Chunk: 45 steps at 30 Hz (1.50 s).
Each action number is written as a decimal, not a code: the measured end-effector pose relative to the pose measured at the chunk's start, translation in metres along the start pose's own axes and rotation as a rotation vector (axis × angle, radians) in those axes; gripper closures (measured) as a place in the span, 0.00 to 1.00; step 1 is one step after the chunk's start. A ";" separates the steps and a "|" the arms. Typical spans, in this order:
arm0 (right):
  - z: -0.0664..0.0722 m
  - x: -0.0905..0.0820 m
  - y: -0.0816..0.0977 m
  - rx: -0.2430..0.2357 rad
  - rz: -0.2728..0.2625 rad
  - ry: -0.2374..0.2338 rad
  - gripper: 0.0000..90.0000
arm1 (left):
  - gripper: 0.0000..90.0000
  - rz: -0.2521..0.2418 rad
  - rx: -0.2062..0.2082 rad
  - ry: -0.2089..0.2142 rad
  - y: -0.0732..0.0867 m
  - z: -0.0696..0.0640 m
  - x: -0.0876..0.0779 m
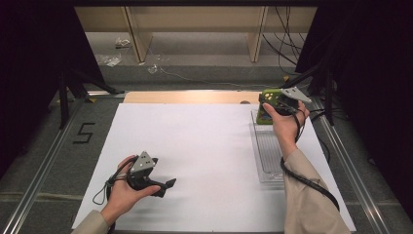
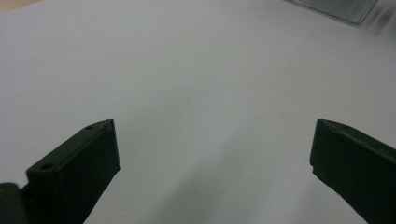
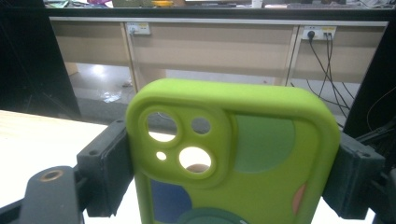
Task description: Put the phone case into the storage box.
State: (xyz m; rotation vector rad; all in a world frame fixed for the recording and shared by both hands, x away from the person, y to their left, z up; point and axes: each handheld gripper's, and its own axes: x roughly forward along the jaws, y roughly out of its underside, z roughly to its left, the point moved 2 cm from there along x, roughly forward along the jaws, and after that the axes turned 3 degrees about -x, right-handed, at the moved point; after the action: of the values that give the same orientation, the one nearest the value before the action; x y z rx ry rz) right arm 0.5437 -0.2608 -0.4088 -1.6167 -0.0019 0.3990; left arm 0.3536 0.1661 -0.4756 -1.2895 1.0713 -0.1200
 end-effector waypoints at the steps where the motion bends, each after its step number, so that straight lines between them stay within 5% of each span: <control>1: 0.000 0.000 0.000 -0.002 0.000 0.001 0.20 | 0.01 0.001 0.000 0.001 0.000 0.000 0.000; 45: -0.001 0.017 0.009 -0.001 0.037 0.020 0.20 | 0.01 0.000 -0.001 0.003 0.000 0.000 0.000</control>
State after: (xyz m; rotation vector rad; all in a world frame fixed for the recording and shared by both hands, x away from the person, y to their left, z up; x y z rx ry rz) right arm 0.5578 -0.2582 -0.4218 -1.6236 0.0431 0.4110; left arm 0.3536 0.1659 -0.4757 -1.2905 1.0744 -0.1213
